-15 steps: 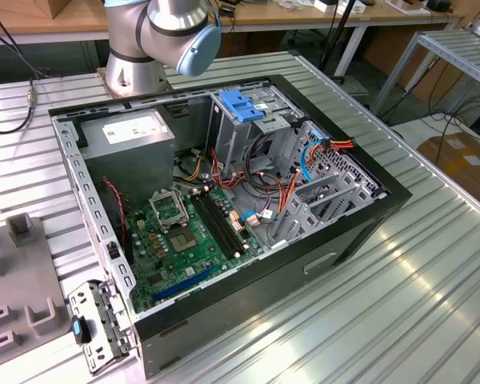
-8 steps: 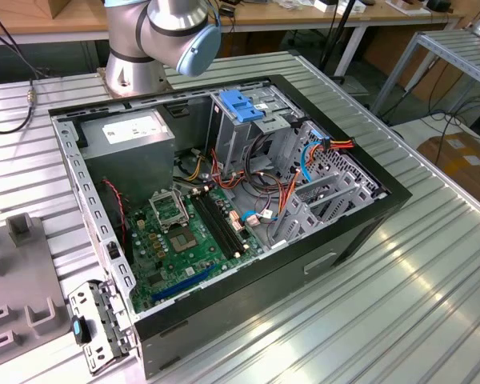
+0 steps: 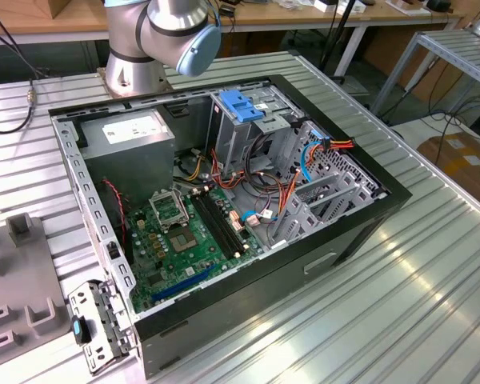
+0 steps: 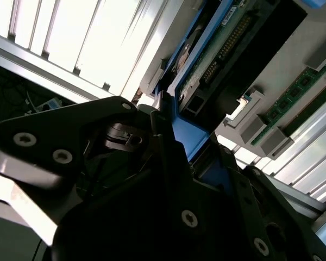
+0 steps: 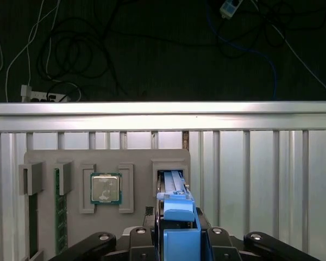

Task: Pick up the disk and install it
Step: 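Pick up the disk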

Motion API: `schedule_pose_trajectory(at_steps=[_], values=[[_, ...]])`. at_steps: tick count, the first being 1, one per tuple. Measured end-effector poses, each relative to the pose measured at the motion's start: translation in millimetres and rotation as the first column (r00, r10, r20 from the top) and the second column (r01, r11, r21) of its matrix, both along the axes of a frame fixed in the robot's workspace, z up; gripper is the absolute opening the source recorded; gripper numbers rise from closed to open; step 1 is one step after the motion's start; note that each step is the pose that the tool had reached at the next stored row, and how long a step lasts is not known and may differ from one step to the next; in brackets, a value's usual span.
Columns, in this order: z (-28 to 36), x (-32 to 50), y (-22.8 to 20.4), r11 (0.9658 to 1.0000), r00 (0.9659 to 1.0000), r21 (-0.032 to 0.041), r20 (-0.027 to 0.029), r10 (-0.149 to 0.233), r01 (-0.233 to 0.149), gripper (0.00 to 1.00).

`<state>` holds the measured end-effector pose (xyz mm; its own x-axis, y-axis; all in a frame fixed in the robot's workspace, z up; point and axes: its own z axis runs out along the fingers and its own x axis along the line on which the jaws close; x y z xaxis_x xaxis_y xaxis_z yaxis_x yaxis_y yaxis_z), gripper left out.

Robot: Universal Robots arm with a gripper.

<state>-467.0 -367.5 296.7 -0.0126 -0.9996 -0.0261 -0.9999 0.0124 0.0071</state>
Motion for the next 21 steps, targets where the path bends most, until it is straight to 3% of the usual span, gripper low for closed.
schedule_pose_trajectory(at_steps=[4,8,10,13,21], values=[[2.2,0.0,0.1,1.0,1.0,0.0,-0.0001,0.0,0.0,0.37],[11.3,0.0,0.1,1.0,1.0,0.0,0.0001,0.0,0.0,0.37],[17.0,0.0,0.1,1.0,1.0,0.0,0.0,0.0,0.0,0.37],[30.4,0.0,0.1,1.0,1.0,0.0,-0.0002,0.0,0.0,0.37],[51.0,0.0,0.1,1.0,1.0,0.0,-0.0005,0.0,0.0,0.37]])
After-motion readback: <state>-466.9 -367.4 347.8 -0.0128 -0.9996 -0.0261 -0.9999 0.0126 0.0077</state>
